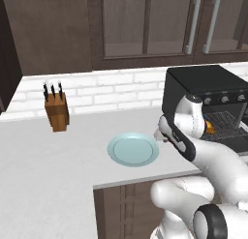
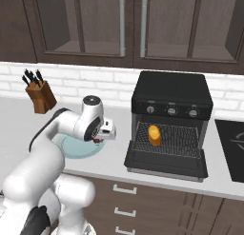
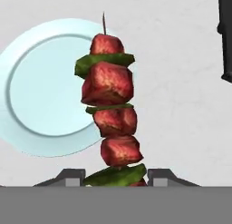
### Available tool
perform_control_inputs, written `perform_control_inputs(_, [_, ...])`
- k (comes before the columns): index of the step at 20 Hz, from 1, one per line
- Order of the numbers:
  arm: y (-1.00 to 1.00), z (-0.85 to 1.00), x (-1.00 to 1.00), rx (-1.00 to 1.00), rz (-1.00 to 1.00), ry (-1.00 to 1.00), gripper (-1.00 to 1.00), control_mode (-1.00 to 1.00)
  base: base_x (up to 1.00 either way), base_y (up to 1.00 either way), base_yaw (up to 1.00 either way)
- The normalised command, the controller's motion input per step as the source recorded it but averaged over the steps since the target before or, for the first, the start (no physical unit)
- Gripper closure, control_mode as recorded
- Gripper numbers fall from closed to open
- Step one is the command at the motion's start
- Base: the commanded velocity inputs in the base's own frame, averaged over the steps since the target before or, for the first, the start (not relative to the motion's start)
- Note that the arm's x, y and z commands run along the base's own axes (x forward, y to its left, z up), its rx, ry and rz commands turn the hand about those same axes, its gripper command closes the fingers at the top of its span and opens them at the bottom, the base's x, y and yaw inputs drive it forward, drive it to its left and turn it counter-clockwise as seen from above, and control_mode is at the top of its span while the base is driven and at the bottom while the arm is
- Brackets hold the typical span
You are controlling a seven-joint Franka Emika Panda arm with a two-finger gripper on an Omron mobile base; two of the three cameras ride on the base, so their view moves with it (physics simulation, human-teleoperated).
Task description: Pick up the kebab skewer and baguette bread, and place them inside the toaster oven. Close the toaster oven door and start by setting the timer.
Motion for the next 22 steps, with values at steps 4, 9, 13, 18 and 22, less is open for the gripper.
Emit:
perform_control_inputs(4, [-1.00,0.90,-0.32,0.00,-0.08,0.00,1.00,-1.00,0.00,0.00,0.00])
perform_control_inputs(9, [-1.00,0.70,-0.12,0.00,-0.12,0.00,1.00,-1.00,0.00,0.00,0.00])
perform_control_inputs(13, [-1.00,0.30,0.00,0.00,-0.15,0.00,1.00,-1.00,0.00,0.00,0.00])
perform_control_inputs(18, [-1.00,0.00,0.00,0.00,-0.13,0.00,1.00,-1.00,0.00,0.00,0.00])
perform_control_inputs(22, [-1.00,0.00,0.10,0.00,-0.11,0.00,1.00,-1.00,0.00,0.00,0.00])
